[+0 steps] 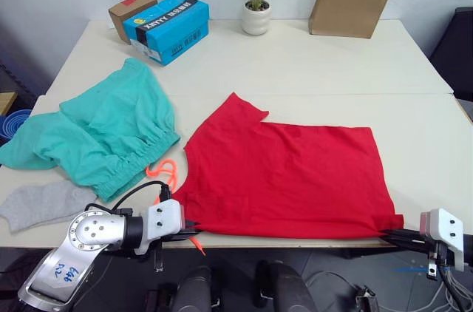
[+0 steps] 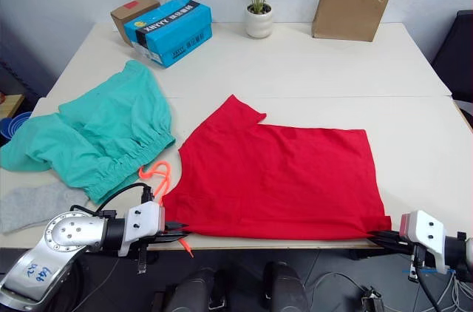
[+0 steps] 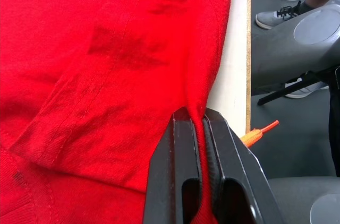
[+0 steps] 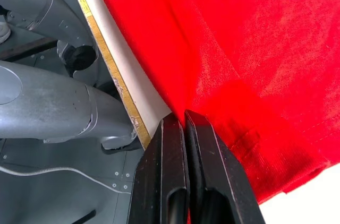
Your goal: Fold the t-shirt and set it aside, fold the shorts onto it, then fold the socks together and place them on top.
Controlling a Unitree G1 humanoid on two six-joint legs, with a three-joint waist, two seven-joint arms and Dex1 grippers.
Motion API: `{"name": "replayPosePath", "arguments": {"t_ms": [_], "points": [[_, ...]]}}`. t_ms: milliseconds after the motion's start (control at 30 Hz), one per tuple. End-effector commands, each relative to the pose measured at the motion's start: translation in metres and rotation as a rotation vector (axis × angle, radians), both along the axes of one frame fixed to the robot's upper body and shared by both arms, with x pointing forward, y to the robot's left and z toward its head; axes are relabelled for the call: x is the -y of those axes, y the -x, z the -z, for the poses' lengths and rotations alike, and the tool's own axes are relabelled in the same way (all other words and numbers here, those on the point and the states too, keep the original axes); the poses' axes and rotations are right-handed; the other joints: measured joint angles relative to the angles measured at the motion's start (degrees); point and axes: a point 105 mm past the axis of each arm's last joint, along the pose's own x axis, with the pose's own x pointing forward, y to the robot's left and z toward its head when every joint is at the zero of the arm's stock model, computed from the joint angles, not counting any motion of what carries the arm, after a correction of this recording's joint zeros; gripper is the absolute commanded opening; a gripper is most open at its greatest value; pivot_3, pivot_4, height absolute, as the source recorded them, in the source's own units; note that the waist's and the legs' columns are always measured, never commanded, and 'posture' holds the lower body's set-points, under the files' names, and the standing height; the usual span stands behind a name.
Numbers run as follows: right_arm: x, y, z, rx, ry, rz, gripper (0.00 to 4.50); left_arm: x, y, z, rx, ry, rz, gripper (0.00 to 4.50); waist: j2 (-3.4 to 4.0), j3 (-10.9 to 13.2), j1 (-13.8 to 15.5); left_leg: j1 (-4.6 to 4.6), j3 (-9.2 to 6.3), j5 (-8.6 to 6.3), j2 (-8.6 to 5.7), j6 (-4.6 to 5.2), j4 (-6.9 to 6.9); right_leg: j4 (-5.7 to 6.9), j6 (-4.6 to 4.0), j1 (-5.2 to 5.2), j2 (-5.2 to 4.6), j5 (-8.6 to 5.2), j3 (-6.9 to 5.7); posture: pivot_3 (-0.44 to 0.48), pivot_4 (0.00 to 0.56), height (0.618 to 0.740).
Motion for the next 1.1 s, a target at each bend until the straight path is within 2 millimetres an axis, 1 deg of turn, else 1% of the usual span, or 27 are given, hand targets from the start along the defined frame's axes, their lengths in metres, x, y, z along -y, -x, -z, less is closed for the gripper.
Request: {"name": "replayPosePath", "arguments": {"t_ms": [33,167,267,333,367,433,500,533,567,600,667,733,800,833,867,900,933,1000,1100], "points": [[0.004,-0.001,0.002,0.005,0.022,0.016,0.01,0.003,0.003,-0.008,0.009,0.007,0.038,0.03,0.00,0.00,0.01,0.00,0.00,0.00,0.00,0.00,0.00,0.00,0.00,0.00,0.00,0.00,0.00,0.000,0.150,0.740],[0.006,-0.006,0.001,0.017,0.041,0.018,0.01,0.002,0.006,-0.010,-0.007,0.007,0.053,0.03,0.00,0.00,-0.01,0.00,0.00,0.00,0.00,0.00,0.00,0.00,0.00,0.00,0.00,0.00,-0.01,0.000,0.150,0.740],[0.007,-0.008,0.000,-0.008,0.010,0.040,0.01,0.000,0.008,-0.011,-0.024,0.019,0.057,0.03,0.00,0.00,-0.02,0.00,0.00,0.00,0.00,0.00,0.00,0.00,0.00,0.00,0.00,0.00,-0.01,0.000,0.150,0.740],[0.005,-0.006,-0.005,-0.102,-0.081,0.092,0.00,-0.003,0.002,-0.015,-0.020,0.036,0.017,0.52,0.00,0.00,-0.01,0.00,0.00,0.00,0.00,0.00,0.00,0.00,0.00,0.00,0.00,0.00,0.00,0.000,0.150,0.740],[0.005,-0.007,-0.008,-0.116,-0.085,0.098,0.21,-0.003,0.003,-0.016,-0.031,0.047,0.024,0.69,0.00,0.00,0.01,0.00,-0.01,0.00,0.00,0.00,0.00,0.00,0.00,0.00,0.00,0.00,0.00,0.000,0.150,0.740],[0.006,-0.009,-0.014,-0.090,-0.043,0.082,0.65,-0.004,0.003,-0.021,-0.007,0.058,0.046,1.26,0.02,0.01,0.03,-0.01,-0.04,0.01,0.00,0.00,0.00,0.01,-0.02,-0.01,0.00,-0.01,-0.01,0.000,0.150,0.740],[0.004,-0.006,-0.020,-0.120,-0.039,0.068,1.39,-0.009,0.003,-0.026,-0.010,0.065,0.059,1.91,0.03,0.02,0.03,-0.02,-0.04,0.00,0.00,0.00,0.00,0.00,-0.02,-0.01,0.00,-0.01,-0.01,0.000,0.150,0.740],[0.000,0.000,-0.025,-0.168,-0.065,0.051,1.62,-0.011,0.006,-0.030,-0.041,0.082,0.070,1.91,0.08,0.04,0.05,-0.04,-0.04,0.00,0.00,0.00,0.00,0.00,-0.02,-0.02,0.00,-0.01,-0.01,0.000,0.150,0.740],[-0.003,0.004,-0.032,-0.207,-0.096,0.044,2.02,-0.015,0.008,-0.034,-0.079,0.088,0.076,1.91,0.18,0.10,0.06,-0.08,-0.04,0.00,0.00,0.00,0.00,0.00,-0.02,-0.06,0.00,-0.01,-0.02,0.000,0.150,0.740],[-0.006,0.007,-0.038,-0.237,-0.117,0.043,2.32,-0.018,0.010,-0.038,-0.107,0.093,0.077,1.91,0.24,0.14,0.08,-0.13,-0.04,0.00,0.00,0.00,0.00,0.00,-0.02,-0.12,0.00,-0.01,-0.02,0.000,0.150,0.740],[-0.007,0.011,-0.049,-0.280,-0.117,0.038,3.07,-0.025,0.010,-0.046,-0.146,0.081,0.072,1.91,0.28,0.16,0.12,-0.17,-0.06,0.01,0.01,0.00,0.00,0.04,-0.05,-0.17,0.00,-0.02,-0.04,0.000,0.150,0.740],[-0.003,0.012,-0.058,-0.305,-0.107,0.059,3.77,-0.034,0.007,-0.057,-0.184,0.089,0.047,1.91,0.28,0.17,0.13,-0.17,-0.10,0.02,0.00,0.00,0.01,0.03,-0.05,-0.15,0.00,-0.03,-0.09,0.000,0.150,0.740],[0.005,0.013,-0.068,-0.342,-0.114,0.112,4.49,-0.041,0.008,-0.073,-0.271,0.129,0.029,1.91,0.26,0.17,0.11,-0.18,-0.10,0.02,0.00,0.00,0.01,0.00,-0.05,-0.13,0.00,-0.03,-0.10,0.000,0.150,0.740],[0.009,0.010,-0.074,-0.332,-0.118,0.140,4.49,-0.044,0.006,-0.080,-0.288,0.134,0.019,1.91,0.26,0.18,0.09,-0.22,-0.10,0.02,0.00,0.00,0.01,-0.01,-0.05,-0.15,0.00,-0.03,-0.10,0.000,0.150,0.740],[0.012,0.007,-0.080,-0.314,-0.128,0.165,4.50,-0.047,0.002,-0.085,-0.283,0.137,0.004,2.25,0.27,0.18,0.06,-0.23,-0.11,0.02,0.00,0.01,0.00,-0.04,-0.05,-0.17,0.00,-0.03,-0.10,0.000,0.150,0.740],[0.016,0.003,-0.086,-0.296,-0.143,0.194,4.50,-0.049,-0.005,-0.091,-0.259,0.149,-0.016,2.44,0.27,0.18,0.05,-0.23,-0.10,0.02,0.00,0.00,-0.01,-0.04,-0.04,-0.17,0.00,-0.03,-0.11,0.000,0.150,0.740],[0.020,-0.005,-0.093,-0.232,-0.140,0.205,4.50,-0.051,-0.015,-0.098,-0.231,0.173,-0.049,2.69,0.28,0.18,0.05,-0.27,-0.10,0.02,0.00,0.00,-0.01,-0.04,-0.04,-0.21,0.00,-0.03,-0.11,0.000,0.150,0.740],[0.024,-0.017,-0.105,-0.163,-0.152,0.226,4.50,-0.052,-0.030,-0.108,-0.190,0.211,-0.092,3.33,0.29,0.20,0.02,-0.27,-0.10,0.02,-0.02,-0.01,0.00,-0.04,-0.04,-0.21,0.00,-0.03,-0.12,0.000,0.150,0.740],[0.025,-0.043,-0.123,-0.030,-0.195,0.256,4.50,-0.051,-0.058,-0.123,-0.123,0.281,-0.158,4.26,0.32,0.22,0.00,-0.28,-0.10,0.08,-0.04,-0.07,0.00,0.00,-0.03,-0.20,0.01,-0.02,-0.13,0.000,0.150,0.740]]}}
